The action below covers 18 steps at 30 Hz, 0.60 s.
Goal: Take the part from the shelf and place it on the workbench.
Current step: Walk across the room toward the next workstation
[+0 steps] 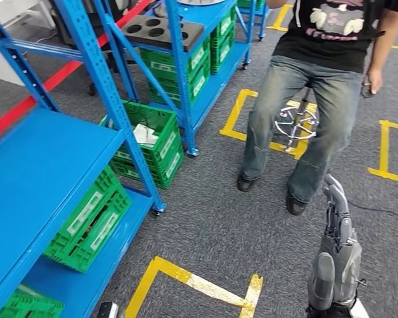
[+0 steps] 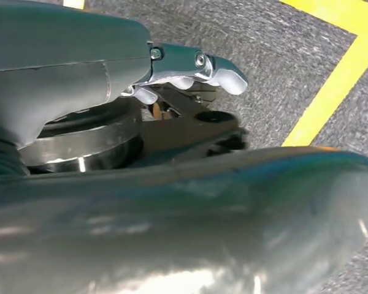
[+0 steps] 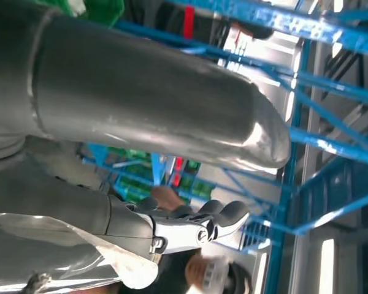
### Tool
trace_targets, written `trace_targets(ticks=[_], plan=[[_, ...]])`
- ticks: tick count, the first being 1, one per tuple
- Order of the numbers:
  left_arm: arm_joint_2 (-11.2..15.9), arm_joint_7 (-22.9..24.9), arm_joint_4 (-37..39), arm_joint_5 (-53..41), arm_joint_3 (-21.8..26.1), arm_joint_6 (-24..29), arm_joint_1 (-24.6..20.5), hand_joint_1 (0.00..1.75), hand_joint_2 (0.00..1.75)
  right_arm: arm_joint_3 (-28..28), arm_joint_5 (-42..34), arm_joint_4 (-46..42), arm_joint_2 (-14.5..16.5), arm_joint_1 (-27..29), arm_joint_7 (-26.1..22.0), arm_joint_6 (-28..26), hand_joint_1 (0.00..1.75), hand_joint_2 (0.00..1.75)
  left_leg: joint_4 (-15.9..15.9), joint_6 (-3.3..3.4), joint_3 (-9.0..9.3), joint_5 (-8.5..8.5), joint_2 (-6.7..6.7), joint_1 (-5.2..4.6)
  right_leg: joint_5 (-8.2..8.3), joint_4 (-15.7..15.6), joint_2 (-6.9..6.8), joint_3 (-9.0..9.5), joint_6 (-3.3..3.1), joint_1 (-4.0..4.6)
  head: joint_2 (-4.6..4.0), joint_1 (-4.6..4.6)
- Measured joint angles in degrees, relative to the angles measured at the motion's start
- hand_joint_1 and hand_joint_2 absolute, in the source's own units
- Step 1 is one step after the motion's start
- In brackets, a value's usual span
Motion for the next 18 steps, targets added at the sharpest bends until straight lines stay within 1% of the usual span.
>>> trace_targets(ticks=[1, 2, 3, 4, 5, 6, 7, 8, 9, 10, 11, 12, 13, 14, 15, 16, 17, 18], plan=[[0.0, -0.01, 0.0, 0.0, 0.0, 0.0, 0.05, 0.0, 0.0, -0.01, 0.01, 0.0, 0.0, -0.02, 0.0, 0.05, 0.0, 0.0, 0.77, 0.06, -0.43, 0.38, 0.12, 0.02, -0.13, 0.0, -0.7, 0.12, -0.05, 0.1, 0.0, -0.01], [0.01, -0.01, 0.0, 0.0, 0.0, 0.0, 0.09, 0.0, 0.0, -0.01, 0.01, 0.0, 0.0, -0.04, 0.0, 0.08, 0.0, 0.0, -0.72, 0.24, 0.24, 1.81, 0.25, 0.0, -0.29, 0.0, -1.34, 0.32, -0.08, 0.2, 0.0, -0.01], [0.03, -0.01, 0.0, 0.0, 0.0, 0.01, 0.12, 0.0, 0.0, -0.01, 0.01, -0.01, 0.0, -0.07, 0.0, 0.09, 0.0, 0.0, -4.07, 0.57, 1.88, 3.94, 0.71, -0.12, -0.48, 0.0, -1.96, 0.6, -0.07, 0.29, 0.0, -0.01], [0.09, -0.01, 0.01, 0.0, 0.0, 0.01, 0.12, 0.0, 0.0, -0.01, 0.02, 0.0, 0.0, -0.09, 0.0, 0.13, 0.0, 0.0, -7.97, 1.04, 3.85, 5.7, 1.88, -0.41, -0.68, -0.03, -2.52, 0.84, -0.04, 0.37, 0.0, 0.01], [0.17, -0.02, 0.01, 0.0, 0.0, 0.01, 0.06, 0.0, 0.0, -0.01, 0.01, 0.0, 0.0, -0.09, -0.01, 0.18, 0.0, 0.0, -11.39, 1.52, 5.55, 6.83, 3.12, -0.8, -0.91, -0.03, -3.07, 1.07, 0.11, 0.52, 0.0, 0.01], [0.25, -0.03, 0.02, 0.0, 0.0, 0.01, -0.02, 0.0, 0.0, -0.02, 0.0, 0.0, 0.0, -0.1, 0.0, 0.22, 0.0, 0.0, -13.63, 1.94, 6.61, 7.29, 4.14, -1.18, -1.09, -0.04, -3.63, 1.21, 0.31, 0.63, 0.0, 0.03], [0.32, -0.05, 0.02, 0.0, 0.0, 0.01, -0.06, 0.0, 0.0, -0.03, -0.01, 0.0, 0.0, -0.14, 0.0, 0.28, 0.0, 0.0, -14.61, 2.22, 6.99, 7.12, 4.66, -1.48, -1.23, -0.08, -4.19, 1.29, 0.56, 0.7, 0.0, 0.04], [0.38, -0.07, 0.03, 0.0, 0.0, 0.01, -0.04, 0.0, 0.0, -0.04, -0.01, -0.01, 0.0, -0.2, 0.0, 0.32, 0.0, 0.0, -14.93, 2.4, 6.98, 7.05, 4.29, -1.61, -1.34, -0.15, -4.8, 1.46, 0.85, 0.78, 0.0, 0.03], [0.39, -0.09, 0.03, 0.0, -0.01, 0.01, 0.05, 0.0, 0.0, -0.05, -0.01, -0.01, 0.0, -0.29, -0.01, 0.35, 0.0, 0.0, -15.28, 2.59, 7.14, 7.18, 3.66, -1.42, -1.55, -0.22, -5.26, 1.57, 1.12, 0.76, 0.0, 0.03], [0.43, -0.13, 0.04, 0.0, -0.01, 0.01, 0.16, 0.0, 0.0, -0.08, 0.0, -0.01, 0.0, -0.38, -0.02, 0.38, 0.0, 0.0, -15.74, 2.79, 7.47, 7.34, 3.05, -1.22, -1.93, 0.0, -4.79, 1.67, 1.41, 0.73, -0.01, 0.09], [0.48, -0.16, 0.06, 0.0, -0.01, 0.02, 0.17, 0.0, 0.0, -0.13, 0.01, -0.01, 0.0, -0.44, -0.04, 0.36, 0.0, 0.0, -16.2, 3.06, 7.82, 7.53, 2.45, -0.98, -2.73, 1.09, -3.58, 1.31, 1.67, 0.67, -0.01, 0.17], [0.48, -0.19, 0.07, 0.0, -0.01, 0.02, 0.09, 0.0, 0.0, -0.17, 0.01, -0.01, 0.0, -0.45, -0.05, 0.34, 0.0, 0.0, -16.59, 3.28, 8.13, 7.69, 1.83, -0.72, -4.02, 3.42, -1.94, 0.23, 1.91, 0.57, -0.01, 0.32], [0.46, -0.23, 0.08, 0.0, 0.0, 0.02, -0.01, 0.0, 0.0, -0.21, -0.01, 0.02, 0.0, -0.42, -0.05, 0.33, 0.0, 0.0, -16.68, 3.42, 8.18, 7.71, 1.22, -0.67, -5.55, 6.84, -0.22, -1.47, 2.08, 0.47, -0.02, 0.51], [0.42, -0.23, 0.09, 0.0, 0.0, 0.01, -0.1, 0.0, 0.0, -0.23, -0.01, 0.04, 0.0, -0.35, -0.04, 0.32, 0.0, 0.0, -16.66, 3.54, 8.13, 7.71, 0.55, -0.63, -7.03, 10.71, 0.75, -3.61, 2.21, 0.39, -0.01, 0.59], [0.35, -0.24, 0.09, 0.0, 0.0, -0.01, -0.1, 0.0, 0.0, -0.24, -0.02, 0.06, 0.0, -0.27, -0.02, 0.32, 0.0, 0.0, -16.64, 3.56, 8.1, 7.7, -0.14, -0.6, -7.83, 13.75, 1.13, -5.47, 2.36, 0.34, -0.02, 0.69], [0.3, -0.24, 0.09, 0.0, 0.0, -0.02, -0.05, 0.0, 0.0, -0.24, -0.03, 0.08, 0.0, -0.22, 0.0, 0.33, 0.0, 0.0, -16.6, 3.55, 8.12, 7.67, -0.83, -0.56, -7.61, 15.12, 1.25, -6.59, 2.49, 0.3, -0.02, 0.72], [0.29, -0.23, 0.09, 0.0, 0.0, -0.02, 0.0, 0.0, 0.0, -0.24, -0.03, 0.08, 0.0, -0.22, 0.0, 0.33, 0.0, 0.0, -16.51, 3.48, 8.15, 7.62, -1.54, -0.49, -6.29, 14.37, 1.31, -6.67, 2.63, 0.23, -0.02, 0.74], [0.29, -0.23, 0.09, 0.0, 0.0, -0.02, 0.01, 0.0, 0.0, -0.25, -0.03, 0.08, 0.0, -0.22, 0.0, 0.33, 0.0, 0.0, -16.33, 3.32, 8.17, 7.51, -2.28, -0.37, -4.14, 11.73, 1.52, -5.79, 2.8, 0.08, -0.02, 0.77]])
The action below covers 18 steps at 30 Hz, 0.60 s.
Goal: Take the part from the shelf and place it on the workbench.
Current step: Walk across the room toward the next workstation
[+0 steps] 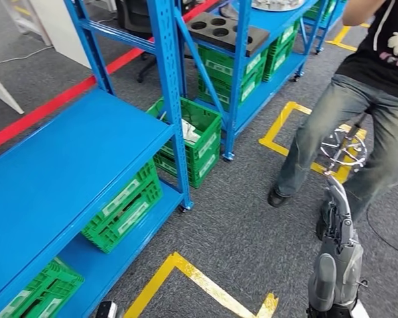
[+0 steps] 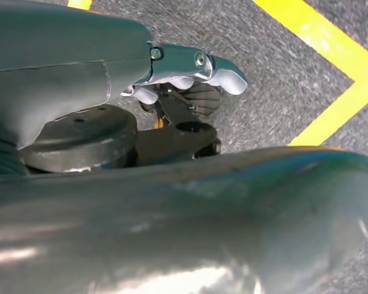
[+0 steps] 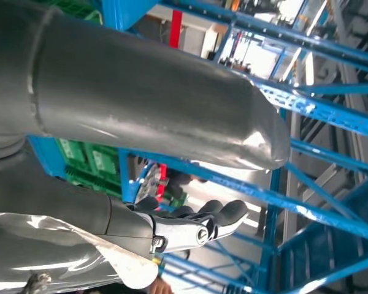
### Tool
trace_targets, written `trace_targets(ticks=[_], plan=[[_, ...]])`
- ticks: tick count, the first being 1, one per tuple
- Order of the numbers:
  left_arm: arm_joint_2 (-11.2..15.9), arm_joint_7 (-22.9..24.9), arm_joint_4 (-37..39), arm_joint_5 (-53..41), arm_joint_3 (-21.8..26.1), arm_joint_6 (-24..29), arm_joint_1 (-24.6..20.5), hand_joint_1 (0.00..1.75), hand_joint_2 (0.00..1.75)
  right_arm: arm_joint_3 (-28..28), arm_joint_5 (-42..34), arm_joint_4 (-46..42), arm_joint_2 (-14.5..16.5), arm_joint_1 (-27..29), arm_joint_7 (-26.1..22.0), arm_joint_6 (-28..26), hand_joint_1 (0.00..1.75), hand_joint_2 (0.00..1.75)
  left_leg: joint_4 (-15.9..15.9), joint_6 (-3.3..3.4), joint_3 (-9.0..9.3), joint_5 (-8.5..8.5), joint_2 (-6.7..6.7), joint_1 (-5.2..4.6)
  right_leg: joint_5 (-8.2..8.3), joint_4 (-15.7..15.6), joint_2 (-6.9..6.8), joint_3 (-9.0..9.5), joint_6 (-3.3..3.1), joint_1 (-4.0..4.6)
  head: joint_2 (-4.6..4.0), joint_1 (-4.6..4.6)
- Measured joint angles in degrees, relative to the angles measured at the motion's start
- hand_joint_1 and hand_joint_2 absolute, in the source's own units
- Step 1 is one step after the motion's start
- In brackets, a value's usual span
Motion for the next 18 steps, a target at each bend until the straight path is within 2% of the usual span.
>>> trace_targets(ticks=[1, 2, 3, 4, 6, 7, 9, 10, 11, 12, 13, 14, 15, 16, 17, 18], plan=[[0.01, 0.01, 0.0, 0.0, 0.0, 0.01, -0.01, 0.0, 0.0, 0.0, 0.0, 0.0, 0.0, -0.01, 0.0, 0.0, 0.0, 0.0, 0.32, -0.3, -0.07, -0.2, -0.73, 0.11, 2.05, -3.55, 1.05, 1.42, 0.24, -0.29, 0.0, 0.02], [0.03, 0.01, 0.0, 0.0, -0.01, 0.01, -0.08, 0.0, 0.0, 0.0, 0.0, 0.02, 0.0, -0.01, -0.01, -0.01, 0.0, 0.0, 0.9, -0.68, -0.32, -0.46, -1.45, 0.14, 3.37, -6.96, 2.4, 2.92, 0.35, -0.59, 0.0, 0.05], [0.04, 0.0, 0.0, 0.0, -0.01, 0.01, -0.14, 0.0, 0.0, 0.0, -0.02, 0.04, 0.0, 0.02, 0.0, -0.02, 0.0, 0.0, 1.38, -1.05, -0.67, -0.64, -2.08, 0.15, 4.02, -9.21, 3.54, 4.03, 0.24, -0.81, 0.0, 0.05], [0.07, 0.0, 0.0, 0.0, -0.01, 0.02, -0.16, 0.0, 0.0, 0.0, -0.03, 0.06, -0.01, 0.05, 0.0, -0.02, 0.0, 0.0, 1.74, -1.38, -1.04, -0.71, -2.67, 0.16, 3.96, -10.26, 4.38, 4.61, -0.02, -0.87, 0.0, 0.03], [0.17, -0.01, 0.01, 0.0, 0.0, 0.02, -0.08, 0.0, 0.0, -0.01, -0.05, 0.09, -0.02, 0.06, -0.01, -0.04, 0.0, 0.0, 1.92, -1.86, -1.52, -0.59, -3.72, 0.29, 3.8, -10.32, 3.56, 4.87, -0.92, -0.74, 0.01, 0.02], [0.18, -0.01, 0.01, 0.0, 0.0, 0.02, 0.0, 0.0, 0.0, -0.02, -0.04, 0.09, -0.02, 0.01, -0.02, -0.04, 0.0, 0.0, 2.19, -2.13, -1.68, -0.76, -3.37, 0.28, 3.82, -10.39, 2.93, 4.98, -1.29, -0.73, 0.01, -0.04], [0.16, 0.0, 0.02, 0.0, -0.01, 0.02, -0.02, 0.0, 0.0, -0.04, -0.03, 0.09, -0.02, 0.0, -0.03, -0.04, 0.0, 0.0, 5.26, -2.7, -3.11, -2.59, -0.72, 0.22, 3.79, -10.6, 1.43, 5.32, -2.01, -0.75, 0.01, -0.4], [0.08, 0.01, 0.02, 0.0, -0.02, 0.02, -0.07, 0.0, 0.0, -0.05, -0.02, 0.09, -0.02, 0.06, -0.04, -0.05, 0.0, 0.0, 8.45, -2.94, -4.61, -4.16, 0.96, 0.23, 3.69, -10.62, 0.66, 5.45, -2.28, -0.59, 0.0, -0.58], [0.06, 0.01, 0.02, 0.0, -0.02, 0.02, -0.13, 0.0, 0.0, -0.07, -0.01, 0.09, -0.02, 0.13, -0.05, -0.07, 0.0, 0.0, 12.28, -3.11, -6.5, -5.85, 1.96, 0.34, 3.56, -10.64, -0.19, 5.53, -2.5, -0.44, 0.0, -0.71], [0.04, 0.01, 0.02, 0.0, -0.02, 0.02, -0.14, 0.0, 0.0, -0.07, 0.0, 0.09, -0.02, 0.17, -0.05, -0.09, 0.0, 0.0, 15.74, -3.18, -8.27, -7.06, 2.33, 0.44, 3.43, -10.64, -1.01, 5.6, -2.65, -0.31, 0.0, -0.7], [0.02, 0.01, 0.02, 0.0, -0.02, 0.02, -0.09, 0.0, 0.0, -0.07, 0.0, 0.09, -0.02, 0.18, -0.05, -0.1, 0.0, 0.0, 17.69, -3.15, -9.31, -7.29, 2.44, 0.49, 3.28, -10.64, -1.76, 5.7, -2.73, -0.21, 0.0, -0.72], [0.0, 0.02, 0.02, 0.0, -0.02, 0.02, -0.02, 0.0, 0.0, -0.07, 0.0, 0.09, -0.02, 0.17, -0.05, -0.11, 0.0, 0.0, 17.57, -3.02, -9.33, -6.42, 2.5, 0.48, 3.11, -10.64, -2.47, 5.86, -2.77, -0.12, 0.01, -0.73], [-0.01, 0.02, 0.02, 0.0, -0.02, 0.02, 0.04, 0.0, 0.0, -0.07, 0.0, 0.09, -0.02, 0.15, -0.05, -0.11, 0.0, 0.0, 15.34, -2.77, -8.31, -4.62, 2.69, 0.42, 2.91, -10.64, -3.12, 6.11, -2.76, -0.02, 0.01, -0.73], [0.01, 0.03, 0.02, 0.0, -0.02, 0.02, 0.07, 0.0, 0.0, -0.07, 0.01, 0.09, -0.02, 0.14, -0.05, -0.12, 0.0, 0.0, 11.61, -2.29, -6.51, -2.38, 3.47, 0.22, 2.67, -10.68, -3.73, 6.42, -2.72, 0.06, 0.01, -0.73], [0.06, 0.04, 0.02, 0.0, -0.02, 0.03, 0.04, 0.0, 0.0, -0.07, 0.01, 0.09, -0.02, 0.16, -0.05, -0.13, 0.0, 0.0, 8.03, -1.76, -4.71, -0.87, 4.81, -0.15, 2.42, -10.73, -4.31, 6.63, -2.6, 0.18, 0.01, -0.72], [0.1, 0.04, 0.02, 0.0, -0.01, 0.03, -0.04, 0.0, 0.0, -0.07, 0.01, 0.09, -0.02, 0.19, -0.06, -0.15, 0.0, 0.0, 5.03, -1.22, -3.24, -0.09, 6.06, -0.56, 2.19, -10.77, -4.83, 6.85, -2.41, 0.3, 0.0, -0.76]])
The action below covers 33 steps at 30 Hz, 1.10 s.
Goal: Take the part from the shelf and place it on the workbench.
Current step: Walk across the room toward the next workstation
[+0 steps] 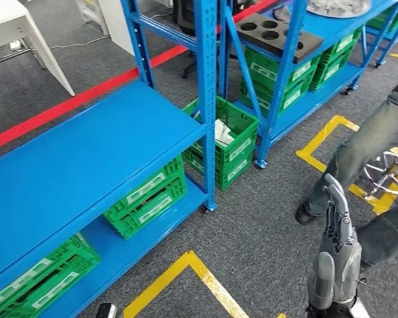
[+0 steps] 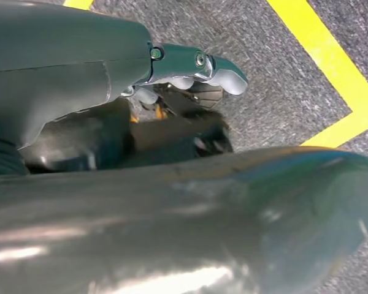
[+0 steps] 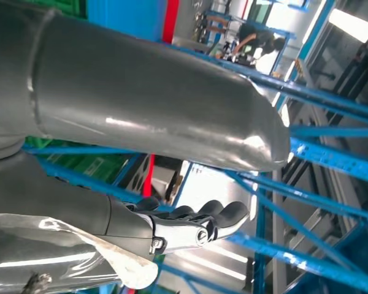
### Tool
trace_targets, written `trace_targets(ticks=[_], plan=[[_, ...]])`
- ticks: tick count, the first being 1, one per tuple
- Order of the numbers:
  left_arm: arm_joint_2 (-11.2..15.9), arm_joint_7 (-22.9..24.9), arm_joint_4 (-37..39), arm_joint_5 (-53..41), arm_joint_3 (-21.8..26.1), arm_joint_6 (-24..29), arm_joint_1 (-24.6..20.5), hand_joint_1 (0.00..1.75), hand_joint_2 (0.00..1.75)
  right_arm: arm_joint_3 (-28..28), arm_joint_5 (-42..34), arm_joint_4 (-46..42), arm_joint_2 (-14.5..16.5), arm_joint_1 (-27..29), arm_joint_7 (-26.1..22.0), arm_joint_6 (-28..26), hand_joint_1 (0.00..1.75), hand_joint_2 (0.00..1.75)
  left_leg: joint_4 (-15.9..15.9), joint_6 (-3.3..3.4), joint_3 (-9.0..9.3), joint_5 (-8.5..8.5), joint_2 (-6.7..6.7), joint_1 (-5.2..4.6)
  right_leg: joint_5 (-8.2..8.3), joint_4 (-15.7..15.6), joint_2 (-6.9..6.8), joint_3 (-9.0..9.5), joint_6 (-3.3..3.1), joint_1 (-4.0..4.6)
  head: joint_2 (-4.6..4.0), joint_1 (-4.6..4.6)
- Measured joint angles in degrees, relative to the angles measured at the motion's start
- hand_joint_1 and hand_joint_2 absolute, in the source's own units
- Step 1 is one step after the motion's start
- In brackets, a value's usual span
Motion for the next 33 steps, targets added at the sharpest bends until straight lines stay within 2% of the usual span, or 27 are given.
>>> trace_targets(ticks=[1, 2, 3, 4, 6, 8, 9, 10, 11, 14, 15, 18, 20, 21, 22, 24, 25, 26, 27, 28, 29, 30, 31, 32, 33], plan=[[0.03, 0.01, 0.0, 0.0, 0.0, 0.01, -0.06, 0.0, 0.0, 0.0, -0.01, 0.0, 0.0, 0.0, 0.01, -0.03, 0.0, 0.0, -1.74, 0.41, 0.8, 0.12, 0.99, -0.39, -0.17, -0.08, -0.59, 0.14, 0.22, 0.09, 0.0, 0.01], [0.06, 0.01, 0.0, 0.0, 0.01, 0.01, -0.08, 0.0, 0.0, 0.0, -0.01, 0.0, 0.0, -0.01, 0.02, -0.07, 0.0, 0.0, -2.3, 0.61, 1.02, -0.27, 1.21, -0.66, -0.27, -0.21, -1.19, 0.28, 0.45, 0.16, 0.0, -0.03], [0.04, 0.01, 0.0, 0.0, 0.01, 0.02, -0.01, 0.0, 0.0, 0.0, -0.01, 0.0, 0.0, -0.06, 0.01, -0.09, 0.0, 0.0, -2.87, 0.8, 1.15, -0.28, 0.66, -0.69, -0.35, -0.41, -1.83, 0.64, 0.71, 0.23, 0.0, -0.06], [0.02, 0.01, 0.0, 0.0, 0.01, 0.02, 0.16, 0.0, 0.0, 0.0, -0.01, -0.02, 0.0, -0.14, 0.01, -0.11, 0.0, 0.0, -3.3, 0.9, 1.37, -0.12, 0.06, -0.52, -0.58, -0.49, -1.89, 0.84, 0.95, 0.21, 0.0, -0.03], [0.01, 0.02, 0.01, 0.0, 0.01, 0.07, 0.32, 0.0, 0.0, 0.0, 0.02, -0.09, 0.0, -0.2, -0.05, -0.14, 0.0, 0.0, -4.3, 1.27, 2.05, 0.25, -1.23, 0.0, -2.11, 1.56, 0.47, 0.16, 1.38, 0.13, 0.01, 0.09], [-0.09, 0.02, 0.02, 0.0, 0.01, 0.09, 0.13, 0.0, 0.0, 0.02, 0.0, -0.13, 0.0, -0.09, -0.02, -0.17, 0.0, 0.0, -4.6, 1.54, 2.34, 0.36, -2.55, 0.31, -5.05, 8.18, 3.65, -3.35, 1.68, -0.04, 0.01, 0.27], [-0.19, 0.01, 0.02, 0.0, 0.01, 0.08, 0.05, 0.0, 0.0, 0.03, -0.01, -0.12, 0.0, -0.01, 0.01, -0.17, 0.0, 0.0, -4.59, 1.61, 2.34, 0.33, -3.26, 0.36, -6.22, 11.92, 4.27, -5.57, 1.85, -0.09, 0.01, 0.32], [-0.29, 0.01, 0.02, 0.0, 0.01, 0.07, 0.03, 0.0, 0.0, 0.03, -0.02, -0.11, 0.0, 0.05, 0.05, -0.17, 0.0, 0.0, -4.57, 1.63, 2.4, 0.28, -4.02, 0.4, -6.54, 14.51, 4.52, -7.36, 2.02, -0.11, 0.01, 0.33], [-0.37, 0.01, 0.03, 0.0, 0.01, 0.05, 0.05, 0.0, 0.0, 0.03, -0.01, -0.11, 0.0, 0.08, 0.05, -0.17, 0.0, 0.0, -4.52, 1.57, 2.5, 0.22, -4.79, 0.46, -5.71, 15.12, 4.62, -8.23, 2.17, -0.15, 0.0, 0.33], [-0.39, 0.01, 0.04, 0.0, 0.01, 0.05, 0.09, 0.0, 0.0, 0.04, -0.01, -0.11, 0.0, 0.07, 0.06, -0.17, 0.0, 0.0, -4.36, 1.24, 2.81, -0.02, -6.43, 0.72, -0.94, 10.15, 4.84, -6.9, 2.46, -0.36, 0.02, 0.31], [-0.39, 0.01, 0.04, 0.0, 0.01, 0.05, 0.09, 0.0, 0.0, 0.04, -0.01, -0.11, 0.0, 0.07, 0.06, -0.17, 0.0, 0.0, -4.34, 1.19, 2.84, -0.05, -6.59, 0.75, -0.35, 9.27, 4.89, -6.55, 2.49, -0.4, 0.02, 0.3], [-0.39, 0.01, 0.04, 0.0, 0.01, 0.05, 0.08, 0.0, 0.0, 0.04, -0.01, -0.11, 0.0, 0.07, 0.06, -0.17, 0.0, 0.0, -4.3, 1.16, 2.86, -0.07, -6.67, 0.77, -0.06, 8.79, 4.95, -6.35, 2.51, -0.42, 0.01, 0.3], [-0.41, 0.01, 0.03, 0.0, 0.01, 0.05, 0.05, 0.0, 0.0, 0.04, -0.01, -0.11, 0.0, 0.07, 0.06, -0.17, 0.0, 0.0, -4.13, 0.99, 2.91, -0.19, -7.02, 0.86, 1.29, 6.43, 5.41, -5.38, 2.62, -0.57, 0.0, 0.32], [-0.4, 0.02, 0.03, 0.0, 0.01, 0.05, -0.02, 0.0, 0.0, 0.04, -0.02, -0.09, 0.0, 0.09, 0.06, -0.18, 0.0, 0.0, -3.82, 0.68, 2.66, -0.32, -7.65, 0.86, 1.79, 4.4, 6.46, -4.4, 2.5, -0.75, 0.01, 0.36], [-0.33, 0.02, 0.04, 0.0, 0.01, 0.06, 0.03, 0.0, 0.0, 0.04, -0.02, -0.07, 0.01, 0.04, 0.05, -0.19, 0.0, 0.0, -3.32, 0.12, 2.31, -0.56, -8.06, 0.84, 2.23, 2.43, 6.85, -3.36, 1.99, -0.94, 0.01, 0.35], [-0.27, 0.03, 0.06, 0.0, 0.01, 0.07, 0.02, 0.0, 0.0, 0.01, -0.01, -0.02, 0.01, 0.05, 0.02, -0.19, 0.0, 0.0, 1.1, -1.24, -0.18, -2.85, -6.63, 0.84, 2.02, 0.19, 6.46, -1.86, 0.6, -1.12, 0.01, -0.05], [-0.27, 0.03, 0.07, 0.0, 0.01, 0.08, 0.07, 0.0, 0.0, -0.01, 0.01, -0.02, 0.01, 0.04, 0.0, -0.19, 0.0, 0.0, 4.77, -1.73, -2.03, -4.6, -5.22, 0.93, 1.94, 0.08, 5.13, -1.65, 0.02, -1.06, 0.0, -0.29], [-0.33, 0.03, 0.07, 0.0, 0.01, 0.08, 0.02, 0.0, 0.0, -0.01, 0.01, -0.01, 0.01, 0.09, -0.01, -0.18, 0.0, 0.0, 8.98, -1.98, -4.16, -6.38, -3.98, 1.06, 1.8, 0.07, 4.25, -1.57, -0.19, -0.97, 0.0, -0.47], [-0.35, 0.03, 0.07, 0.0, 0.01, 0.08, 0.05, 0.0, 0.0, -0.02, 0.01, -0.01, 0.01, 0.1, -0.01, -0.18, 0.0, 0.0, 12.0, -2.06, -5.72, -7.26, -3.61, 1.16, 1.68, 0.08, 3.49, -1.51, -0.27, -0.89, 0.0, -0.48], [-0.37, 0.03, 0.07, 0.0, 0.01, 0.08, 0.11, 0.0, 0.0, -0.02, 0.01, 0.0, 0.02, 0.1, -0.01, -0.17, 0.0, 0.0, 13.13, -2.05, -6.36, -7.02, -3.48, 1.22, 1.54, 0.08, 2.75, -1.4, -0.29, -0.83, 0.0, -0.49], [-0.38, 0.03, 0.07, 0.0, 0.01, 0.08, 0.17, 0.0, 0.0, -0.02, 0.01, 0.0, 0.02, 0.09, -0.01, -0.17, 0.0, 0.0, 12.06, -1.92, -5.88, -5.72, -3.35, 1.22, 1.38, 0.08, 2.06, -1.21, -0.29, -0.77, 0.0, -0.49], [-0.36, 0.03, 0.07, 0.0, 0.01, 0.08, 0.22, 0.0, 0.0, -0.02, 0.01, -0.01, 0.02, 0.07, -0.01, -0.17, 0.0, 0.0, 8.82, -1.61, -4.3, -3.58, -2.97, 1.14, 1.18, 0.06, 1.41, -0.92, -0.24, -0.7, 0.0, -0.5], [-0.33, 0.03, 0.07, 0.0, 0.01, 0.08, 0.23, 0.0, 0.0, -0.02, 0.01, -0.01, 0.02, 0.04, -0.01, -0.17, 0.0, 0.0, 4.79, -1.15, -2.27, -1.62, -1.91, 0.9, 0.95, 0.02, 0.8, -0.61, -0.15, -0.64, 0.0, -0.48], [-0.3, 0.03, 0.07, 0.0, 0.01, 0.08, 0.19, 0.0, 0.0, -0.02, 0.01, -0.02, 0.02, 0.04, -0.01, -0.17, 0.0, 0.0, 1.18, -0.64, -0.48, -0.37, -0.58, 0.5, 0.69, 0.0, 0.22, -0.29, 0.07, -0.47, 0.0, -0.48], [-0.28, 0.03, 0.07, 0.0, 0.01, 0.08, 0.12, 0.0, 0.0, -0.02, 0.01, -0.02, 0.02, 0.06, -0.01, -0.18, 0.0, 0.0, -1.35, -0.2, 0.76, 0.18, 0.58, 0.12, 0.49, -0.07, -0.34, -0.08, 0.33, -0.33, 0.0, -0.47]])
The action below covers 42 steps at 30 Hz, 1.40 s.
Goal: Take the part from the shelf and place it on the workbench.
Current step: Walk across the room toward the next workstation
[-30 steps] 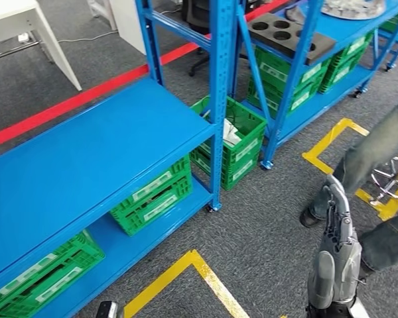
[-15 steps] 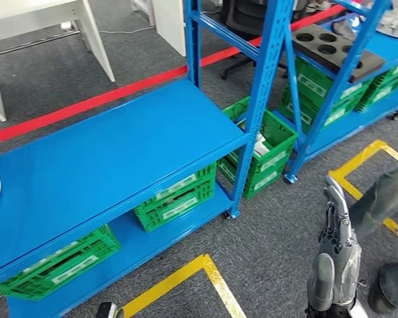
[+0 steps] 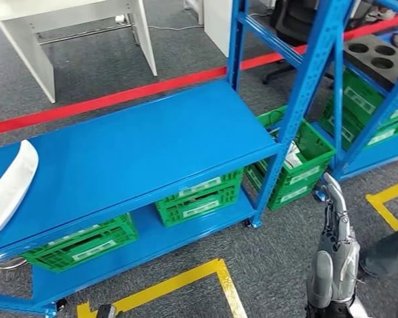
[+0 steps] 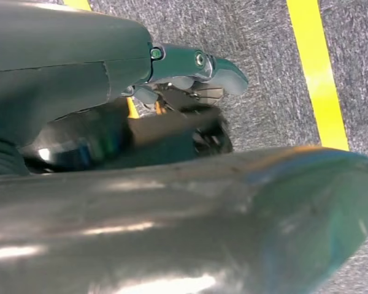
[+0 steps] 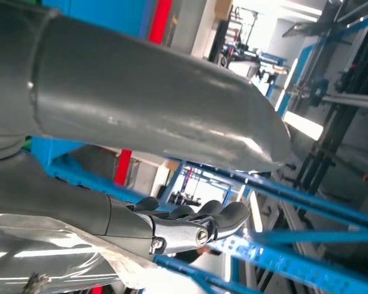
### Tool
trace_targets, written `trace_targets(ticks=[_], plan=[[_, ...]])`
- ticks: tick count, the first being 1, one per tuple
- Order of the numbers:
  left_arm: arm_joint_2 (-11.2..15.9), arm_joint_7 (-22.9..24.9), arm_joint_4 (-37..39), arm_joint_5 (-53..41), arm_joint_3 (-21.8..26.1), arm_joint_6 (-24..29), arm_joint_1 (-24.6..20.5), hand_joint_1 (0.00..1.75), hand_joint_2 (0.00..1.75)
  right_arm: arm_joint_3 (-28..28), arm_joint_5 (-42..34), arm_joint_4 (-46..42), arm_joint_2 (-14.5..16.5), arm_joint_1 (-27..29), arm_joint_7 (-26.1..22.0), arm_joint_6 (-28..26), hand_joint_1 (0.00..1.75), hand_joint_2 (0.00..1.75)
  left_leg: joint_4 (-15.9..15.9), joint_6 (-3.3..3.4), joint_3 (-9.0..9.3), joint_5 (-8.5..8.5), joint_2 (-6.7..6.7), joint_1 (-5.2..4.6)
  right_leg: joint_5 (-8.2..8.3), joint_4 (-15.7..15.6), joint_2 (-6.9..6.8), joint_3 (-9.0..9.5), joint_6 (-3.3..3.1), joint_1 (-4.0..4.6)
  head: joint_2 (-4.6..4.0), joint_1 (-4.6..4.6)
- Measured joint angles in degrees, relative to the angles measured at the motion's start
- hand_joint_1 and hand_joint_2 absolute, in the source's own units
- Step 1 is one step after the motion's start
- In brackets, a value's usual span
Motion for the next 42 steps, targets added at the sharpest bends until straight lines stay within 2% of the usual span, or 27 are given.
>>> trace_targets(ticks=[2, 4, 6, 8, 9, 10, 11, 12, 14, 16, 18, 19, 21, 23, 24, 25, 26, 28, 30, 32, 34, 36, 38, 39, 40, 41, 42], plan=[[0.01, 0.0, 0.0, 0.0, 0.0, 0.0, -0.02, 0.0, 0.0, 0.01, 0.01, 0.01, 0.0, -0.03, 0.01, 0.0, 0.0, 0.0, -1.46, 0.48, 0.5, -0.32, 0.53, -0.5, -0.22, -0.28, -1.22, 0.32, 0.59, 0.23, 0.0, 0.03], [0.01, -0.01, 0.01, 0.0, 0.0, 0.02, 0.22, 0.0, 0.0, 0.02, 0.0, -0.03, -0.01, -0.12, 0.01, 0.01, 0.0, 0.0, -2.37, 0.84, 1.0, -0.06, -0.87, -0.14, -0.67, -0.44, -1.6, 0.69, 1.14, 0.23, 0.01, 0.11], [-0.01, -0.01, 0.02, 0.0, 0.01, 0.05, 0.27, 0.0, 0.0, 0.02, 0.01, -0.1, -0.02, -0.17, -0.04, -0.01, 0.0, 0.0, -3.29, 1.34, 1.75, 0.27, -2.21, 0.34, -2.6, 2.53, 1.12, -0.43, 1.56, 0.15, 0.01, 0.36], [-0.14, 0.0, 0.01, 0.0, 0.02, 0.05, 0.12, 0.0, 0.0, 0.04, -0.01, -0.13, -0.02, -0.06, -0.01, -0.02, 0.0, 0.0, -3.42, 1.68, 1.91, 0.24, -3.51, 0.44, -5.63, 9.76, 4.25, -4.27, 1.78, 0.05, 0.01, 0.66], [-0.19, 0.0, 0.01, 0.0, 0.02, 0.04, 0.1, 0.0, 0.0, 0.05, -0.02, -0.12, -0.02, 0.01, 0.03, -0.02, 0.0, 0.0, -3.41, 1.75, 1.93, 0.19, -4.23, 0.45, -6.55, 13.11, 4.81, -6.38, 1.91, 0.05, 0.01, 0.79], [-0.23, 0.0, 0.01, 0.0, 0.02, 0.04, 0.12, 0.0, 0.0, 0.06, -0.03, -0.11, -0.02, 0.07, 0.07, -0.02, 0.0, 0.0, -3.39, 1.79, 1.99, 0.13, -4.96, 0.44, -6.39, 14.76, 4.99, -7.76, 2.02, 0.02, 0.01, 0.82], [-0.22, 0.0, 0.01, 0.0, 0.02, 0.04, 0.15, 0.0, 0.0, 0.06, -0.02, -0.11, -0.02, 0.07, 0.07, -0.02, 0.0, 0.0, -3.33, 1.74, 2.08, 0.07, -5.72, 0.47, -5.04, 14.22, 5.05, -8.08, 2.12, -0.04, 0.01, 0.85], [-0.23, 0.0, 0.02, 0.0, 0.02, 0.04, 0.16, 0.0, 0.0, 0.06, -0.02, -0.11, -0.02, 0.07, 0.07, -0.02, 0.0, 0.0, -3.23, 1.6, 2.2, -0.03, -6.53, 0.53, -2.69, 11.45, 5.24, -7.27, 2.19, -0.16, 0.0, 0.89], [-0.23, 0.0, 0.02, 0.0, 0.02, 0.04, 0.1, 0.0, 0.0, 0.06, -0.02, -0.1, -0.02, 0.03, 0.07, -0.01, 0.0, 0.0, -2.7, 1.07, 2.18, -0.42, -8.03, 0.62, 1.29, 3.85, 7.39, -4.28, 2.25, -0.58, 0.0, 0.94], [-0.18, 0.01, 0.02, 0.0, 0.02, 0.04, 0.01, 0.0, 0.0, 0.06, -0.04, -0.1, -0.02, 0.04, 0.07, -0.02, 0.0, 0.0, -2.24, 0.43, 1.69, -0.62, -9.24, 0.65, 2.22, 0.11, 9.43, -2.47, 1.86, -0.82, 0.0, 0.95], [-0.1, 0.02, 0.02, 0.0, 0.02, 0.04, 0.07, 0.0, 0.0, 0.05, -0.04, -0.11, -0.02, 0.05, 0.05, -0.04, 0.0, 0.0, -2.23, -0.16, 1.31, -0.45, -10.37, 0.8, 2.12, -0.1, 9.01, -2.08, 1.11, -0.74, 0.01, 0.93], [-0.04, 0.03, 0.02, 0.0, 0.02, 0.04, 0.12, 0.0, 0.0, 0.05, -0.03, -0.11, -0.02, 0.01, 0.06, -0.03, 0.0, 0.0, -2.07, -0.48, 1.24, -0.55, -10.29, 0.82, 2.17, -0.26, 8.37, -1.88, 0.75, -0.75, 0.01, 0.91], [-0.01, 0.06, 0.02, 0.0, 0.02, -0.01, 0.07, 0.0, 0.0, 0.03, -0.01, -0.13, -0.02, -0.01, 0.08, -0.02, 0.0, 0.0, 0.69, -1.13, 0.02, -2.19, -8.04, 0.74, 2.11, -0.64, 6.85, -1.3, 0.07, -0.92, 0.01, 0.5], [-0.04, 0.09, 0.02, 0.0, 0.01, -0.05, -0.06, 0.0, 0.0, 0.01, 0.01, -0.14, -0.02, 0.06, 0.12, 0.01, 0.0, 0.0, 7.65, -1.72, -3.37, -5.49, -5.08, 0.92, 1.8, -0.74, 5.2, -0.89, -0.38, -0.82, 0.0, 0.12], [-0.04, 0.09, 0.02, 0.0, 0.01, -0.07, -0.07, 0.0, 0.0, 0.01, 0.01, -0.14, -0.02, 0.08, 0.14, 0.02, 0.0, 0.0, 11.21, -1.91, -5.24, -6.75, -4.5, 1.11, 1.64, -0.73, 4.4, -0.76, -0.46, -0.76, 0.0, 0.12], [-0.04, 0.1, 0.02, 0.0, 0.0, -0.08, -0.05, 0.0, 0.0, 0.01, 0.02, -0.14, -0.02, 0.08, 0.16, 0.04, 0.0, 0.0, 13.48, -2.04, -6.5, -7.11, -4.23, 1.27, 1.45, -0.73, 3.61, -0.59, -0.49, -0.73, 0.0, 0.11], [-0.04, 0.11, 0.02, 0.0, 0.0, -0.08, 0.0, 0.0, 0.0, 0.01, 0.02, -0.14, -0.02, 0.06, 0.18, 0.05, 0.0, 0.0, 13.64, -2.1, -6.73, -6.32, -4.08, 1.39, 1.25, -0.73, 2.88, -0.37, -0.45, -0.72, 0.0, 0.1], [-0.01, 0.15, 0.02, 0.0, 0.0, -0.09, 0.07, 0.0, 0.0, 0.0, 0.01, -0.14, -0.02, 0.01, 0.22, 0.05, 0.0, 0.0, 7.6, -1.91, -3.94, -2.11, -3.15, 1.44, 0.71, -0.74, 1.58, 0.37, -0.21, -0.72, 0.0, 0.1], [0.02, 0.16, 0.02, 0.0, 0.0, -0.09, -0.02, 0.0, 0.0, -0.01, 0.01, -0.14, -0.02, 0.01, 0.25, 0.05, 0.0, 0.0, 0.72, -1.33, -0.48, 0.38, -0.9, 0.91, 0.05, -0.79, 0.46, 0.91, 0.39, -0.51, 0.0, 0.08], [0.01, 0.18, 0.02, 0.0, 0.0, -0.09, -0.06, 0.0, 0.0, 0.0, 0.01, -0.14, -0.02, -0.05, 0.29, 0.04, 0.0, 0.0, -1.49, -0.66, 0.53, 0.1, 0.09, 0.36, -0.38, -1.01, -0.66, 1.28, 1.06, -0.23, 0.0, 0.14], [0.03, 0.2, 0.02, 0.0, 0.0, -0.08, 0.14, 0.0, 0.0, 0.02, 0.02, -0.15, -0.02, -0.17, 0.33, 0.03, 0.0, 0.0, -2.02, 0.03, 0.63, 0.14, -0.93, 0.48, -0.7, -1.37, -1.58, 1.96, 1.61, -0.21, 0.01, 0.2], [0.02, 0.21, 0.02, 0.0, 0.0, -0.06, 0.26, 0.0, 0.0, 0.04, 0.03, -0.16, -0.02, -0.24, 0.29, -0.05, 0.0, 0.0, -2.75, 0.76, 1.16, 0.37, -1.88, 0.81, -2.2, 0.55, 0.39, 1.38, 2.01, -0.29, 0.01, 0.43], [-0.08, 0.24, 0.02, 0.0, 0.0, -0.04, 0.13, 0.0, 0.0, 0.02, 0.27, -0.16, -0.02, -0.11, 0.11, -0.57, 0.0, 0.0, -3.08, 1.25, 1.47, 0.39, -2.65, 0.91, -5.17, 7.25, 3.71, -2.25, 2.1, -0.31, 0.02, 0.85], [-0.14, 0.26, 0.02, 0.0, 0.0, -0.04, 0.08, 0.0, 0.0, -0.02, 0.62, -0.16, -0.01, 0.03, -0.06, -1.1, 0.0, 0.0, -3.07, 1.4, 1.5, 0.32, -3.03, 0.85, -6.37, 11.24, 4.52, -4.73, 2.08, -0.28, 0.02, 0.95], [-0.18, 0.3, 0.02, 0.0, 0.0, -0.03, 0.08, 0.0, 0.0, -0.12, 1.07, -0.16, -0.01, 0.2, -0.2, -1.74, 0.0, 0.0, -3.06, 1.5, 1.59, 0.2, -3.38, 0.78, -6.68, 14.11, 4.86, -6.82, 2.04, -0.23, 0.02, 1.02], [-0.2, 0.32, 0.02, 0.0, 0.0, -0.02, 0.11, 0.0, 0.0, -0.25, 1.5, -0.16, 0.0, 0.36, -0.33, -2.35, 0.0, 0.0, -3.05, 1.54, 1.75, 0.05, -3.68, 0.71, -5.77, 14.93, 4.96, -8.0, 1.97, -0.19, 0.02, 1.03], [-0.2, 0.34, 0.02, 0.0, 0.0, -0.01, 0.14, 0.0, 0.0, -0.39, 1.84, -0.16, 0.0, 0.5, -0.4, -2.79, 0.0, 0.0, -3.02, 1.51, 2.0, -0.13, -3.96, 0.69, -3.77, 13.48, 4.98, -8.05, 1.89, -0.16, 0.02, 1.03]])
